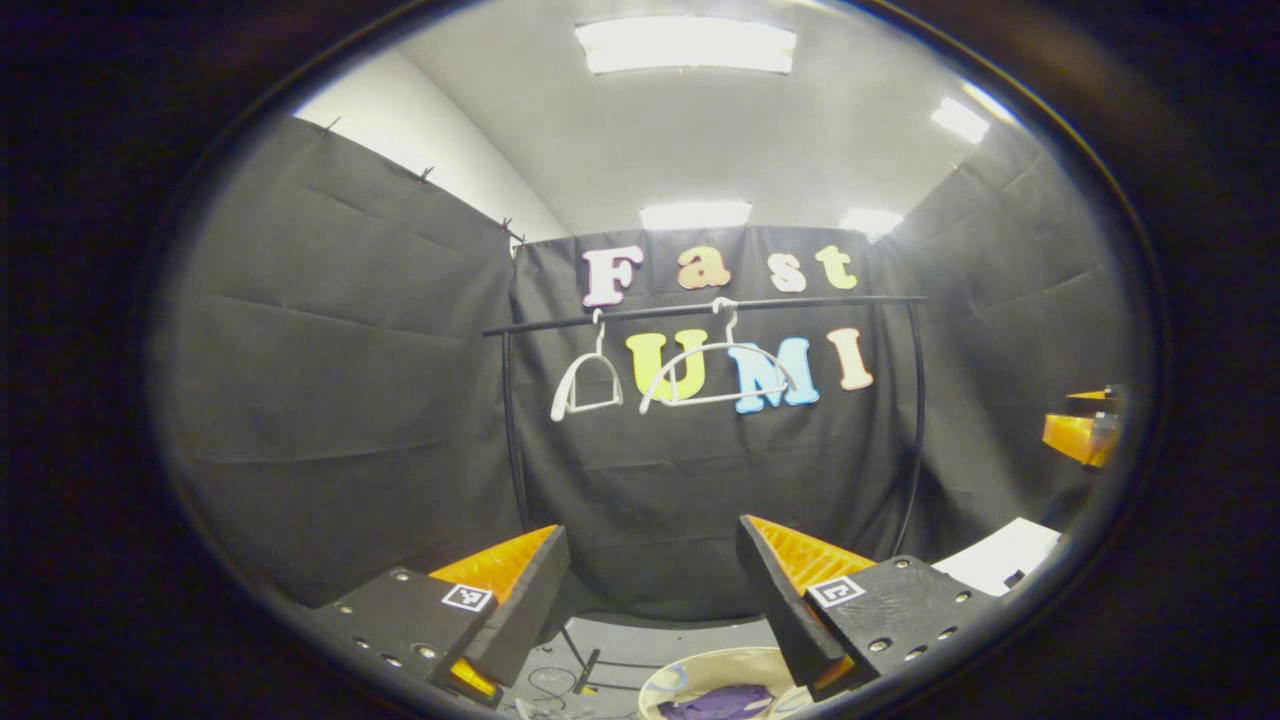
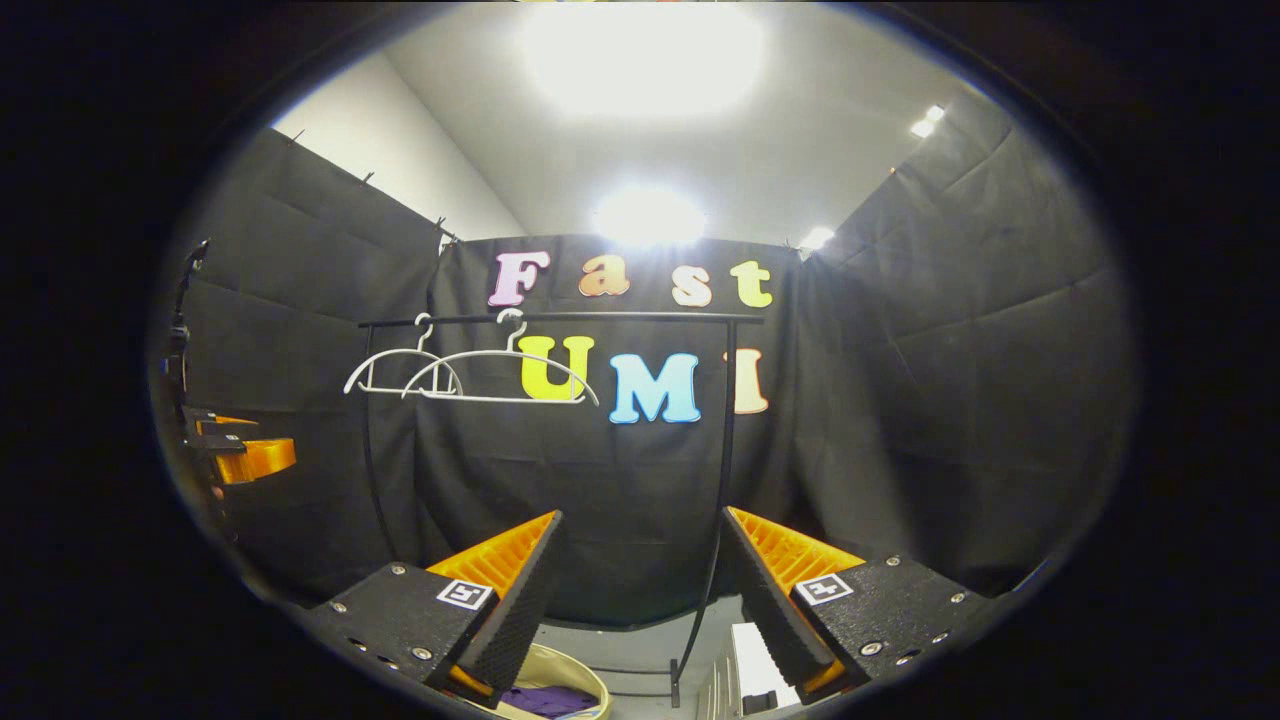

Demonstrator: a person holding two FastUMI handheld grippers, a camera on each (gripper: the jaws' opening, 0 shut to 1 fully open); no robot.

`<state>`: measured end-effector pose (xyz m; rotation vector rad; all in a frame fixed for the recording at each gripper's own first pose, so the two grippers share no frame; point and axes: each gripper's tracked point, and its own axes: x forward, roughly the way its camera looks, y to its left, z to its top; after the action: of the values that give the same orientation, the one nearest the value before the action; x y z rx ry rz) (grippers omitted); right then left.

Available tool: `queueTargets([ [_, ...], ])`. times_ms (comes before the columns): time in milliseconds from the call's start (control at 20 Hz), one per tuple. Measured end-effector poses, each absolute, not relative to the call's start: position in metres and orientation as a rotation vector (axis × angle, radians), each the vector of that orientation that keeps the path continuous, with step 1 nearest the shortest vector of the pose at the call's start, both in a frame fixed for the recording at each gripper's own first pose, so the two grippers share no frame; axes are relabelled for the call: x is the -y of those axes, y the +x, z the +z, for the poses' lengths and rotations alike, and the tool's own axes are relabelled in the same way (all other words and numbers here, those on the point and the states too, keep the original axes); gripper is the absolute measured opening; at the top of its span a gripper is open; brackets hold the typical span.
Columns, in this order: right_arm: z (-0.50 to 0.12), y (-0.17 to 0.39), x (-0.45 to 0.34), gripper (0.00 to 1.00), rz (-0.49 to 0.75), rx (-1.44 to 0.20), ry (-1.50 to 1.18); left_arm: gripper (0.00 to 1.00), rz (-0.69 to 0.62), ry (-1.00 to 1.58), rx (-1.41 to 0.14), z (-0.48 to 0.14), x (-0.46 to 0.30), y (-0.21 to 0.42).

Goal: Grasp the clothes on the hanger with both hands and then place them into the laundry hamper below.

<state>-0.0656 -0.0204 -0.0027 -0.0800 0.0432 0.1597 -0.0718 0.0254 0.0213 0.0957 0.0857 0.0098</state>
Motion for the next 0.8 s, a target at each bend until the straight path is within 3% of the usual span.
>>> queueTargets([
  [800, 0.003, -0.08, 0.024, 0.94, 0.145, -0.005, -0.032, 0.97, 0.042, 0.096, 0.002, 0.049, -0.03, -0.115],
])
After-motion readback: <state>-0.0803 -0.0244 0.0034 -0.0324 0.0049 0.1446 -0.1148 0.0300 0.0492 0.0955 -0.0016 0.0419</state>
